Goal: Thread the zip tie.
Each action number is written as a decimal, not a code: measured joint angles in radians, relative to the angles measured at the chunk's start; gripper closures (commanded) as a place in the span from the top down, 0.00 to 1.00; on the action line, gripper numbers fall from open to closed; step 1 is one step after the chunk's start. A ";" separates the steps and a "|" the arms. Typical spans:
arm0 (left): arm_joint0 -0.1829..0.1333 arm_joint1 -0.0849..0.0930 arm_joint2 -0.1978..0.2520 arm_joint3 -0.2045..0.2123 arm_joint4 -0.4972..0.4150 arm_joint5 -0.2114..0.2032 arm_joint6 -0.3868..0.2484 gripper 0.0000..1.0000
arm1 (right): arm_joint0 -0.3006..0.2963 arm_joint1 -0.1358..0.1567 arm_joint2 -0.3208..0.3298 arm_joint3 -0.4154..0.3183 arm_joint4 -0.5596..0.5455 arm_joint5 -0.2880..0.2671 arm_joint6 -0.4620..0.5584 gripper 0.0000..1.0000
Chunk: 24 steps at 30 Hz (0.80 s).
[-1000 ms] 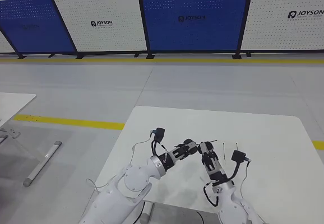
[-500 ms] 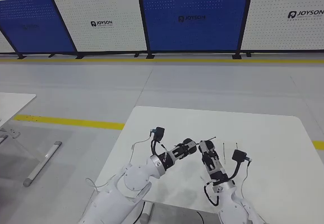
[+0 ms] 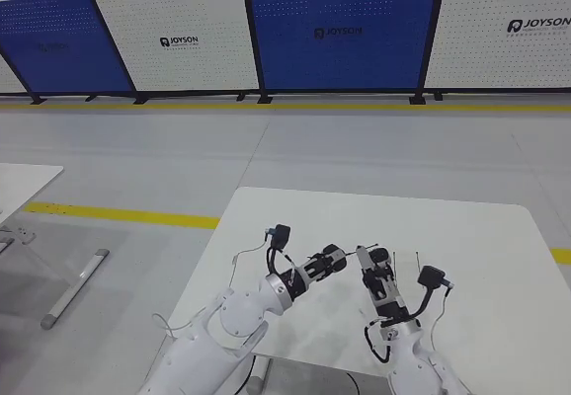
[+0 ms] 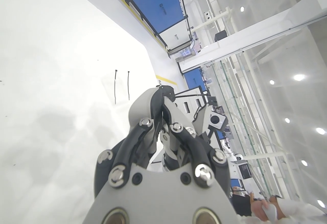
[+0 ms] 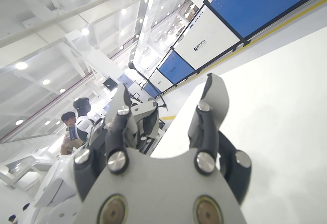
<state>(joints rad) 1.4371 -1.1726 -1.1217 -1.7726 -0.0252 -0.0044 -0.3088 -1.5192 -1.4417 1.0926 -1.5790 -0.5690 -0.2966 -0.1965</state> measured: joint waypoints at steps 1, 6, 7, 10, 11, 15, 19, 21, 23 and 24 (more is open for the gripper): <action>0.001 0.000 0.000 -0.001 0.001 -0.001 -0.001 0.00 | 0.000 0.000 0.001 -0.001 0.000 0.000 -0.001 0.22; 0.008 0.002 -0.001 -0.007 0.005 -0.006 -0.002 0.00 | -0.002 0.001 0.004 -0.004 -0.002 0.002 -0.002 0.00; 0.009 0.002 -0.001 -0.008 0.005 -0.007 -0.002 0.00 | -0.002 0.001 0.004 -0.005 -0.002 0.002 -0.002 0.00; 0.011 0.002 -0.002 -0.009 0.003 -0.009 0.000 0.00 | -0.003 0.001 0.005 -0.005 -0.002 0.001 -0.002 0.00; 0.011 0.002 -0.002 -0.010 0.002 -0.010 0.001 0.00 | -0.003 0.001 0.005 -0.005 -0.003 0.000 -0.002 0.00; 0.012 0.003 -0.003 -0.011 -0.001 -0.013 0.003 0.00 | -0.004 0.002 0.002 -0.005 -0.011 -0.006 0.004 0.00; 0.013 0.003 -0.002 -0.014 -0.003 -0.014 0.002 0.00 | -0.001 0.002 -0.001 -0.004 -0.013 -0.007 0.012 0.00; 0.012 0.003 -0.002 -0.014 -0.004 -0.015 0.002 0.00 | 0.001 0.002 -0.002 -0.003 -0.016 -0.008 0.016 0.00; 0.012 0.003 -0.002 -0.014 -0.005 -0.015 0.001 0.00 | 0.003 0.002 -0.004 -0.001 -0.012 -0.014 0.022 0.00; 0.011 0.003 -0.002 -0.014 -0.006 -0.015 0.000 0.00 | 0.004 0.002 -0.005 0.001 -0.001 -0.021 0.029 0.00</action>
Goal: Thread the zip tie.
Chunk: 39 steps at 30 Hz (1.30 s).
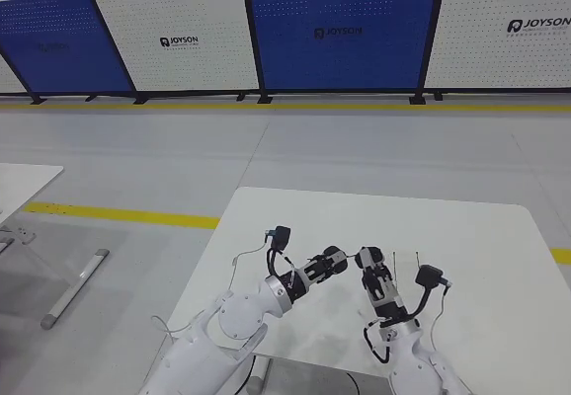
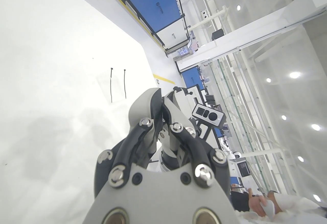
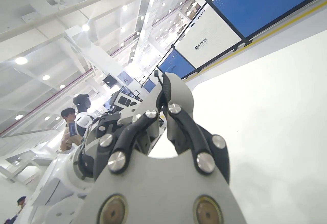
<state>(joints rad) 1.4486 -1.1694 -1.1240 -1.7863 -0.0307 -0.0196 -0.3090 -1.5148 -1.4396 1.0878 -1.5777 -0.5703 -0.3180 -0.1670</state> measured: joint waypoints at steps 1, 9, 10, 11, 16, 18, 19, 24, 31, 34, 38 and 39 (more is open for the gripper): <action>0.000 0.000 0.000 0.000 -0.001 0.000 -0.001 0.00 | 0.002 0.000 0.001 0.002 0.008 -0.004 0.005 0.00; -0.004 0.001 -0.001 0.003 -0.001 0.005 -0.002 0.00 | 0.007 0.000 0.004 0.000 0.026 0.004 0.010 0.00; -0.004 0.001 -0.001 0.003 -0.001 0.005 -0.002 0.00 | 0.008 0.000 0.004 0.000 0.026 0.006 0.011 0.00; -0.004 0.001 0.000 0.003 -0.001 0.005 -0.002 0.00 | 0.008 0.000 0.003 -0.001 0.026 0.007 0.011 0.00; -0.005 0.001 0.000 0.003 0.000 0.008 -0.003 0.00 | 0.009 -0.001 0.000 -0.005 0.006 0.019 0.000 0.00; -0.005 0.002 -0.001 0.002 -0.001 0.010 -0.003 0.00 | 0.008 0.000 0.000 -0.006 -0.005 0.026 -0.003 0.00; -0.005 0.002 -0.001 0.002 -0.002 0.011 -0.003 0.00 | 0.007 0.000 -0.001 -0.006 -0.008 0.029 -0.005 0.00; -0.005 0.002 0.000 0.002 -0.004 0.014 -0.003 0.06 | 0.007 0.000 -0.003 -0.006 -0.024 0.039 -0.010 0.00; -0.006 0.002 0.001 0.000 -0.003 0.018 0.001 0.09 | 0.008 -0.001 -0.004 -0.006 -0.039 0.054 -0.024 0.00; -0.006 0.002 0.001 0.000 -0.002 0.020 0.002 0.07 | 0.009 -0.001 -0.002 -0.003 -0.043 0.062 -0.032 0.00; -0.006 0.002 0.001 0.000 -0.005 0.020 0.005 0.09 | 0.009 -0.002 -0.001 0.001 -0.051 0.068 -0.043 0.00; -0.006 0.002 0.001 0.001 -0.006 0.019 0.006 0.10 | 0.009 -0.002 0.000 0.003 -0.053 0.070 -0.047 0.00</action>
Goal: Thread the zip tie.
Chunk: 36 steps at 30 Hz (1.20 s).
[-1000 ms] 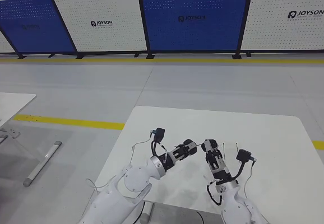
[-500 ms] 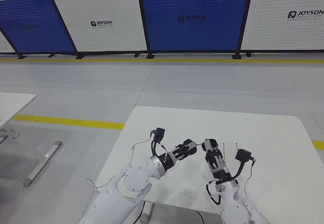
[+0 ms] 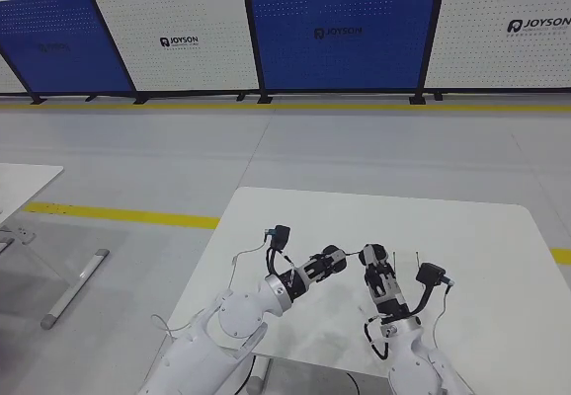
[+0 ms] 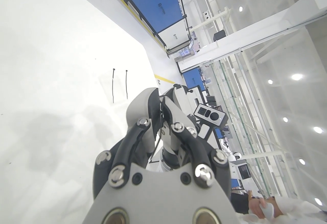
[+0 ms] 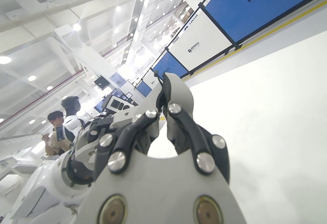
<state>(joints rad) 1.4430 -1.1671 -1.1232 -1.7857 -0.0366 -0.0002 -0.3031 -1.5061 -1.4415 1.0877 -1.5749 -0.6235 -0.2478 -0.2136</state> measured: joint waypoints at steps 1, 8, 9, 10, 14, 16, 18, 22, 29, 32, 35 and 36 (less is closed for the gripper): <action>0.000 0.000 0.000 0.000 0.000 0.000 0.000 0.11 | 0.000 0.000 0.000 0.001 -0.001 0.001 -0.002 0.00; -0.001 0.000 -0.001 0.002 -0.003 0.001 0.002 0.03 | -0.001 0.000 0.004 0.004 -0.002 0.001 -0.012 0.00; -0.001 0.000 -0.001 0.002 -0.003 0.002 0.001 0.00 | -0.002 0.000 0.004 0.004 -0.003 -0.001 -0.013 0.00; -0.001 0.000 -0.001 0.002 -0.003 0.003 0.001 0.00 | -0.003 0.000 0.004 0.003 -0.003 -0.002 -0.014 0.00; -0.002 0.000 0.000 0.003 -0.004 0.003 0.001 0.00 | -0.005 0.000 0.004 0.003 -0.004 -0.004 -0.016 0.00; -0.002 0.000 0.000 0.004 -0.003 0.002 0.001 0.00 | -0.006 0.000 0.005 0.003 -0.004 -0.004 -0.016 0.00; -0.002 0.001 0.001 0.005 -0.002 0.001 0.000 0.00 | -0.006 0.000 0.005 0.003 -0.004 -0.005 -0.015 0.00; -0.002 0.001 0.001 0.007 -0.004 -0.001 -0.001 0.00 | -0.006 -0.001 0.005 0.003 0.002 -0.008 -0.015 0.00; -0.002 0.000 0.002 0.007 -0.014 0.001 0.011 0.00 | -0.006 -0.001 0.002 -0.001 0.008 -0.008 -0.006 1.00; -0.003 -0.002 0.002 0.007 -0.027 0.009 0.023 0.00 | -0.006 -0.001 0.002 -0.002 0.007 -0.010 -0.006 1.00; -0.005 -0.003 -0.001 0.006 -0.045 0.018 0.038 0.00 | -0.008 -0.001 0.003 -0.005 0.002 -0.009 -0.005 1.00; -0.005 -0.004 -0.002 0.005 -0.050 0.021 0.043 0.00 | -0.011 0.000 0.005 -0.008 0.002 -0.008 -0.005 1.00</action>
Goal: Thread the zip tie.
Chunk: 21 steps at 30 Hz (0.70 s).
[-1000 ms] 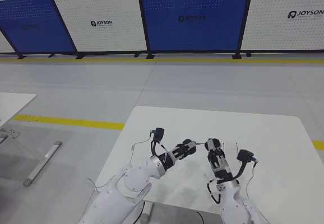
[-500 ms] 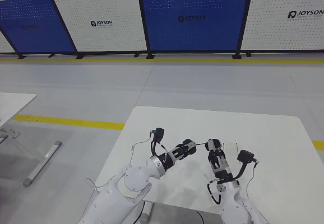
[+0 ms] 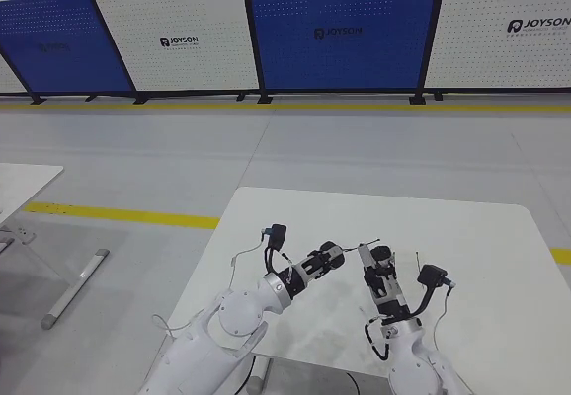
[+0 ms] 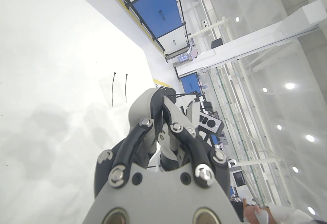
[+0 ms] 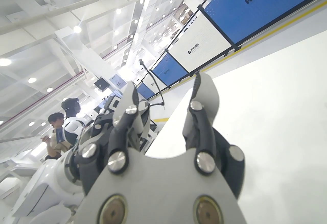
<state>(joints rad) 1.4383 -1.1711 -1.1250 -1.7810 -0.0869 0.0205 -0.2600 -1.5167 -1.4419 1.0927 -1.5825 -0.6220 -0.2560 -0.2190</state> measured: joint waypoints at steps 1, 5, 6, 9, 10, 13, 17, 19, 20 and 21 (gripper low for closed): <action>0.000 0.000 -0.001 -0.002 -0.005 0.001 0.003 0.00 | -0.003 0.001 0.002 -0.003 0.000 0.000 -0.001 1.00; 0.005 -0.001 -0.007 -0.013 -0.030 -0.001 0.010 0.00 | -0.025 0.005 0.024 -0.019 0.010 0.003 0.001 1.00; 0.007 -0.001 -0.009 -0.016 -0.034 -0.001 0.009 0.00 | -0.034 0.007 0.029 -0.023 0.023 0.002 0.017 1.00; 0.008 0.000 -0.010 -0.019 -0.034 -0.006 -0.004 0.00 | -0.038 0.007 0.028 -0.024 0.042 -0.003 0.045 1.00; 0.008 0.000 -0.010 -0.019 -0.033 -0.006 -0.005 0.00 | -0.038 0.007 0.028 -0.024 0.042 -0.003 0.044 1.00; 0.008 0.000 -0.010 -0.019 -0.033 -0.006 -0.004 0.00 | -0.038 0.007 0.028 -0.024 0.041 -0.003 0.043 1.00; 0.008 0.000 -0.010 -0.019 -0.033 -0.006 -0.004 0.00 | -0.038 0.007 0.028 -0.024 0.041 -0.003 0.043 1.00; 0.008 -0.001 -0.008 -0.018 -0.044 -0.006 -0.002 0.00 | -0.037 0.007 0.029 -0.025 0.039 -0.001 0.046 1.00; 0.006 -0.002 -0.008 -0.017 -0.053 -0.006 0.001 0.00 | -0.036 0.008 0.032 -0.027 0.038 0.000 0.051 1.00; 0.004 -0.003 -0.008 -0.014 -0.065 -0.006 0.002 0.00 | -0.033 0.010 0.039 -0.029 0.032 0.001 0.062 1.00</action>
<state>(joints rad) 1.4419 -1.1741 -1.1331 -1.7950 -0.1517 0.0149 -0.2576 -1.5499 -1.4317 1.1319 -1.6114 -0.5901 -0.2554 -0.1566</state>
